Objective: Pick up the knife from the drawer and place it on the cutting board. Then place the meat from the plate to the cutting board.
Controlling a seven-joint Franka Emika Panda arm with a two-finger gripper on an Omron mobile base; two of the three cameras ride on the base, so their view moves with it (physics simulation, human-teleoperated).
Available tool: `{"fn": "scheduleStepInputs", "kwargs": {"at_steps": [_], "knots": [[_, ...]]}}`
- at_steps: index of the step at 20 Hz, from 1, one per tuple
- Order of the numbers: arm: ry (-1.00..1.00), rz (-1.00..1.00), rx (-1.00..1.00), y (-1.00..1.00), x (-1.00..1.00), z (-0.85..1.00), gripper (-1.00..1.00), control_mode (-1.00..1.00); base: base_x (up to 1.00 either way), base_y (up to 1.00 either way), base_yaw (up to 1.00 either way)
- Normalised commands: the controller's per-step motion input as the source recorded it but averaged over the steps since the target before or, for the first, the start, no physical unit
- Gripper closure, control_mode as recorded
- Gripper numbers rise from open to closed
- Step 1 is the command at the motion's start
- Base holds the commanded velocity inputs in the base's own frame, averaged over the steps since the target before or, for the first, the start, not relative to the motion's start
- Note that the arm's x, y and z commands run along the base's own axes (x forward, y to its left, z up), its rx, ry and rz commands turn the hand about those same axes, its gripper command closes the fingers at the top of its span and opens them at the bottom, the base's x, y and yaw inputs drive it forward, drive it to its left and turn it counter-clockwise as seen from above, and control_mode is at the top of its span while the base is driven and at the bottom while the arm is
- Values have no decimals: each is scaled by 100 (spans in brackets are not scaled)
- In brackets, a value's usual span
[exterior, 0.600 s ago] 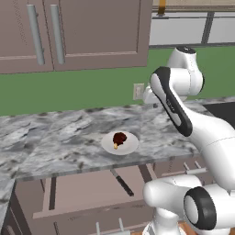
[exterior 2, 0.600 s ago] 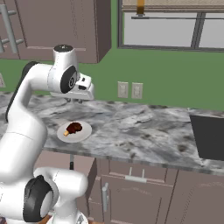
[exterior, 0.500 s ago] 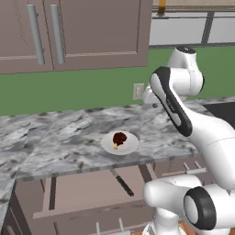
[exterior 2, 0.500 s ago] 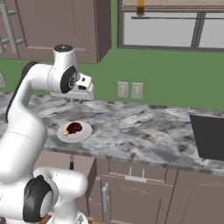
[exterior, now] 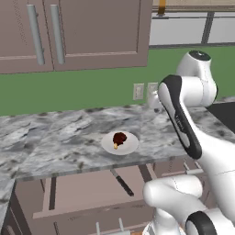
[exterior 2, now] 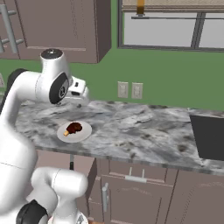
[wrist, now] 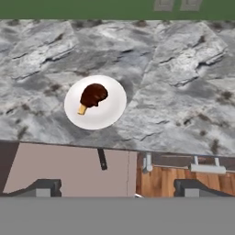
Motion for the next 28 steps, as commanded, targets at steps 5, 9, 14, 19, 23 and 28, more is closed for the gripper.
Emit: {"fn": "scheduleStepInputs", "kwargs": {"at_steps": [5, 9, 14, 19, 23, 28], "knots": [[-10, 0, 0, 11, -64, 0, -100, -100, 0, 0, 0], [0, 0, 0, 21, -42, 0, -100, -100, 0, 0, 0], [0, 0, 0, 16, -34, -4, -100, -100, 0, 0, 0], [1, 1, 0, -1, -7, 0, -100, 100, -11, -17, 3], [0, 0, 0, 0, 0, 0, -100, 100, -29, -63, 22], [0, 0, 0, 0, 0, 0, -100, 100, -34, -60, 36]]}}
